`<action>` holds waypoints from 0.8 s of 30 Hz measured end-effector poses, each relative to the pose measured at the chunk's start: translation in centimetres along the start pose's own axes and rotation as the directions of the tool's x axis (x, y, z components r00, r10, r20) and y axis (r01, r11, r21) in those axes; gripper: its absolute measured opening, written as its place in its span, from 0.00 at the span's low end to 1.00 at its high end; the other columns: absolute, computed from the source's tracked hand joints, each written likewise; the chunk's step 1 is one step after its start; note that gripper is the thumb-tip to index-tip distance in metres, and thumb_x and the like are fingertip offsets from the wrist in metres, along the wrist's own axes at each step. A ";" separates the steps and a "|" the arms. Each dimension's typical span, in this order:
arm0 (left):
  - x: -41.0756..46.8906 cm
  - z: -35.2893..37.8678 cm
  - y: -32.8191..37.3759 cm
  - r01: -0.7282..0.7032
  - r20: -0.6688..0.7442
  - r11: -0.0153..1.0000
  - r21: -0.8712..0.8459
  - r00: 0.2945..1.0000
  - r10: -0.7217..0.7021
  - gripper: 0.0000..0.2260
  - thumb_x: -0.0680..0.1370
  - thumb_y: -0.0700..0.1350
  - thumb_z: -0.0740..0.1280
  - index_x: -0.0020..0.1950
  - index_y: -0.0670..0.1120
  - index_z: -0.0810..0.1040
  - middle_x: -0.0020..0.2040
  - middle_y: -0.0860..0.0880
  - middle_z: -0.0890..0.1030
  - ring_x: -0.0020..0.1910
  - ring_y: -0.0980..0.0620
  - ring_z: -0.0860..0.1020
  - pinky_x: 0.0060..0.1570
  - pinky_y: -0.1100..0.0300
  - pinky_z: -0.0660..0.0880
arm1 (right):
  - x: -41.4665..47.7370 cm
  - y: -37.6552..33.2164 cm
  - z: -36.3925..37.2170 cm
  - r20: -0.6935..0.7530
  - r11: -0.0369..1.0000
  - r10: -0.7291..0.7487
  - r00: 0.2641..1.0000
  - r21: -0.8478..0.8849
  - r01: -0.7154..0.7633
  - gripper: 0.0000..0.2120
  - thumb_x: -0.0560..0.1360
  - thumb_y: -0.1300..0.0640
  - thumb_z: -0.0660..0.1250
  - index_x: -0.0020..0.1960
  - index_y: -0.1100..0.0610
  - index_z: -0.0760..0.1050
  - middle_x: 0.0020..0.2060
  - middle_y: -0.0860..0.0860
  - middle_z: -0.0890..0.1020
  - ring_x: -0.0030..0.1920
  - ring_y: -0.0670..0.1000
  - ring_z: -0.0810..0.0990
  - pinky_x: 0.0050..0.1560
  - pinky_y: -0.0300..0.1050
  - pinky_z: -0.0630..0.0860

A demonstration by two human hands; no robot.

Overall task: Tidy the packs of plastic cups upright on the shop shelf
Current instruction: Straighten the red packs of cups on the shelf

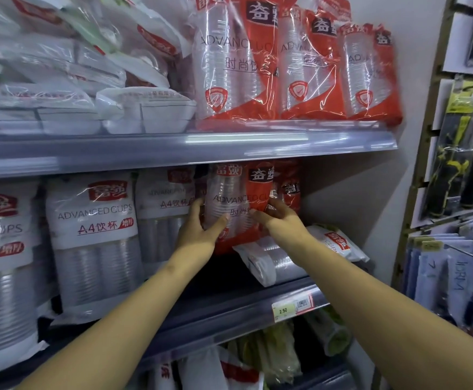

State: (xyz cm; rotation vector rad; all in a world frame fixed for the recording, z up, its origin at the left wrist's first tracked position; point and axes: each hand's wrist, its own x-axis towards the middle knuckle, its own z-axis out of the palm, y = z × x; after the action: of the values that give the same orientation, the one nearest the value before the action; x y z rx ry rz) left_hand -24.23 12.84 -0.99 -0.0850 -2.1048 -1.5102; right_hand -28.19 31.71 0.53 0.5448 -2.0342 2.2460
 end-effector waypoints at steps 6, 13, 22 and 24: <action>0.3 0.0 0.0 -0.020 -0.015 1.000 0.010 1.000 0.020 0.31 0.68 0.65 0.70 0.69 0.61 0.67 0.55 0.62 0.77 0.57 0.53 0.78 0.59 0.46 0.76 | 0.7 0.2 0.1 0.033 0.999 -0.028 0.999 0.031 0.027 0.11 0.76 0.62 0.73 0.51 0.47 0.78 0.49 0.48 0.86 0.40 0.40 0.86 0.36 0.31 0.78; 0.7 -0.1 -0.3 -0.009 -0.008 0.998 0.058 1.000 0.009 0.29 0.77 0.56 0.68 0.76 0.56 0.62 0.69 0.51 0.75 0.64 0.50 0.75 0.64 0.46 0.73 | 1.6 0.6 0.6 0.039 0.997 -0.080 0.996 0.018 0.079 0.14 0.76 0.62 0.73 0.53 0.46 0.76 0.46 0.45 0.84 0.47 0.46 0.83 0.37 0.33 0.78; 0.9 0.3 -0.2 -0.085 -0.009 0.992 0.096 0.996 0.086 0.24 0.79 0.54 0.66 0.74 0.55 0.64 0.62 0.59 0.72 0.59 0.60 0.71 0.48 0.71 0.66 | 2.6 1.2 0.0 0.022 0.993 -0.084 0.996 -0.085 0.085 0.28 0.75 0.55 0.74 0.72 0.57 0.70 0.66 0.58 0.78 0.66 0.58 0.76 0.67 0.59 0.74; 0.9 0.5 -0.3 -0.086 -0.011 0.992 0.095 0.996 0.087 0.26 0.79 0.54 0.66 0.75 0.54 0.63 0.62 0.60 0.71 0.60 0.61 0.70 0.48 0.72 0.65 | 2.7 1.5 -0.3 0.028 0.988 -0.087 0.996 -0.126 0.090 0.29 0.75 0.53 0.74 0.72 0.57 0.70 0.67 0.58 0.77 0.66 0.58 0.76 0.67 0.60 0.73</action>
State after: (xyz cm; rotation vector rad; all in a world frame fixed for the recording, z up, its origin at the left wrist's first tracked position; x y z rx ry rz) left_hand -25.25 12.94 -0.93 -0.1284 -2.1294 -1.3548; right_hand -31.19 31.34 -0.10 0.6384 -2.1011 2.0535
